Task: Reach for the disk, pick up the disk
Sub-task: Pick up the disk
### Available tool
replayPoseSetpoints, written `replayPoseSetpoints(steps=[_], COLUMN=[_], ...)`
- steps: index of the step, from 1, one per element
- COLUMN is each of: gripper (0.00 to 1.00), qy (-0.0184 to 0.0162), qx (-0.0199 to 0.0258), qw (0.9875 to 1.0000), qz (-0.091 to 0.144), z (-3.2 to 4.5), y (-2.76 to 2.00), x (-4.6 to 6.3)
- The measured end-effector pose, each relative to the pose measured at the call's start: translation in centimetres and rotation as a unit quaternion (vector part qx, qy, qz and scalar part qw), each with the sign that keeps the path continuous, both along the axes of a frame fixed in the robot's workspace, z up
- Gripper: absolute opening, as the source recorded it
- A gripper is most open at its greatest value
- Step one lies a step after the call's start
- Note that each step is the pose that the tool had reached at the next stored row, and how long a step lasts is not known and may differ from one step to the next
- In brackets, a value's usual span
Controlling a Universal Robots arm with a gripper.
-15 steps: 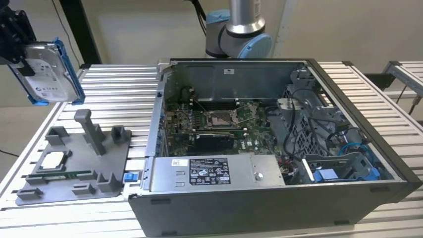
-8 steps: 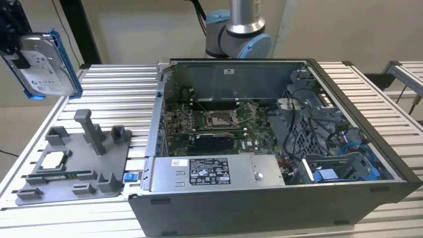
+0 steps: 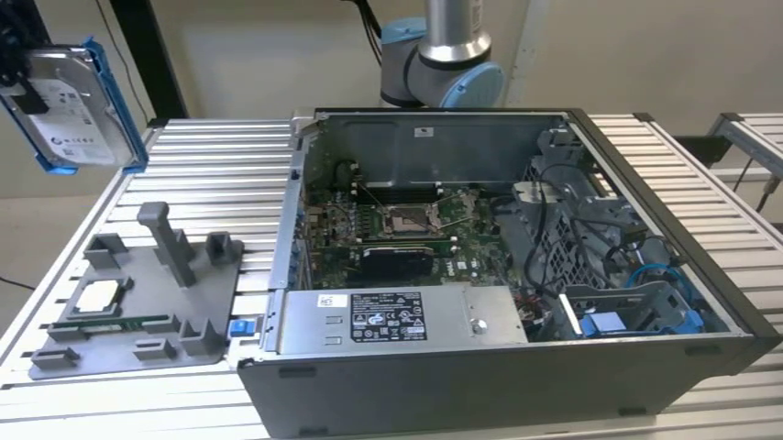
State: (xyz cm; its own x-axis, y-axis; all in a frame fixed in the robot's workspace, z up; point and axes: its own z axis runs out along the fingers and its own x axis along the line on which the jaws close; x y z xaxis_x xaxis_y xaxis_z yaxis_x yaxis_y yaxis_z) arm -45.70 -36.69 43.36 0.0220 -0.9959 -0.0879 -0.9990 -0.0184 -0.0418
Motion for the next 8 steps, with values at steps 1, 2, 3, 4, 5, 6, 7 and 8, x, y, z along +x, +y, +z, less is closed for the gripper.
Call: replayPoseSetpoints(steps=[1, 2, 3, 4, 5, 6, 7, 8], gripper=[0.00, 0.00, 0.00, 0.00, 0.00, 0.00, 0.00, 0.00], qy=[0.0000, -0.0001, -0.0001, -0.0001, -0.0001, 0.0000, 0.0000, 0.0000], qx=[0.0000, 0.0000, 0.0000, 0.0001, 0.0000, 0.0000, 0.0000, 0.0000], qw=[1.0000, 1.0000, 1.0000, 1.0000, 1.0000, 1.0000, 1.0000, 1.0000], qz=[0.000, 0.000, 0.000, 0.000, 0.000, 0.000, 0.000, 0.000], z=[0.08, 0.07, 0.08, 0.08, 0.09, 0.09, 0.10, 0.10], y=[0.00, 0.00, 0.00, 0.00, 0.00, 0.00, 0.00, 0.00], x=[0.00, 0.00, 0.00, 0.00, 0.01, 0.01, 0.01, 0.00])
